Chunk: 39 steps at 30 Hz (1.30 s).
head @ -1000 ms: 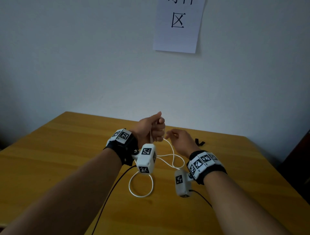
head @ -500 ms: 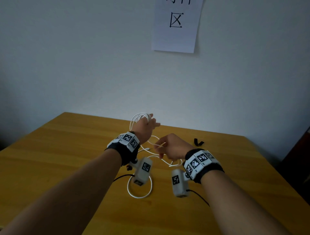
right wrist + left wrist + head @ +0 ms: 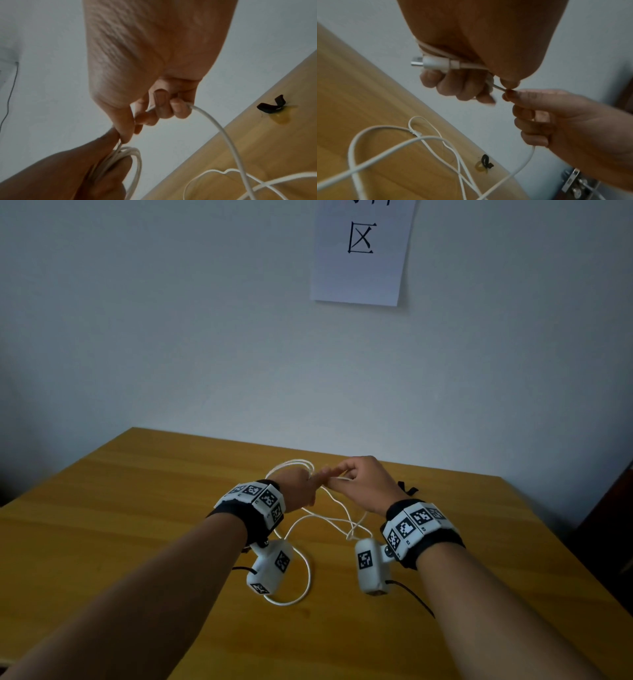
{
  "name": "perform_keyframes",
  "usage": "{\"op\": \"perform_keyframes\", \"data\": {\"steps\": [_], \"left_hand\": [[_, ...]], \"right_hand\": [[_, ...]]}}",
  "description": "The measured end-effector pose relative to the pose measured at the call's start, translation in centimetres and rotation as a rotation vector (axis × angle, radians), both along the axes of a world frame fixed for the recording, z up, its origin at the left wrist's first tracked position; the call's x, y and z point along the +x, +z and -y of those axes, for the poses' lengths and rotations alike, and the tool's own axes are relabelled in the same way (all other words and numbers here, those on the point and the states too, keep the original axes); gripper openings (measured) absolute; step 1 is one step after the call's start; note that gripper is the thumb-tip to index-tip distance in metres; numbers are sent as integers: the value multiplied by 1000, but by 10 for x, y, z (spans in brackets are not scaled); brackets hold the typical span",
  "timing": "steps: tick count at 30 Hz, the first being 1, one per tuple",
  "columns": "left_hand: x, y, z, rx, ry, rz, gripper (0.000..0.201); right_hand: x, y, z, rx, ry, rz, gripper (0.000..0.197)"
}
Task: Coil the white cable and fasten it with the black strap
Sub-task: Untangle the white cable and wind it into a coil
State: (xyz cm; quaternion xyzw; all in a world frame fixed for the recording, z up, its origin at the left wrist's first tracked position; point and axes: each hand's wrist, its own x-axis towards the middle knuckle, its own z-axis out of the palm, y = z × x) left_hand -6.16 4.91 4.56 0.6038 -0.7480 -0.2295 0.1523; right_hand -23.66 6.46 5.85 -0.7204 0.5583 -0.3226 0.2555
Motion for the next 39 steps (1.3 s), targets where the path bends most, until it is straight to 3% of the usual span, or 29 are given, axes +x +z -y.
{"op": "perform_keyframes", "data": {"steps": [3,9,14,18,23,28,34,39], "left_hand": [[0,3,-2,81,2,-197,66],[1,16,-10,455,-15,-962,55],[1,29,-9,604,-195,-1491,55],[1,35,-7,558,-206,-1680,56],[-9,43,-18,502,-259,-1768,41],[-17,43,-16,351,-245,-1703,31],[-16,35,-6,57,1,-1432,27],[-11,30,-6,-168,57,-1138,30]], "right_hand": [[-4,-3,1,-23,-13,26,35],[-5,-8,2,-46,-1,97,53],[-4,-11,5,23,-44,282,44],[-5,-18,8,32,-36,210,32],[6,-22,5,122,57,-28,20],[18,-10,-12,179,163,-171,13],[19,2,-20,226,164,-207,4],[15,2,-21,221,128,-274,8]]}}
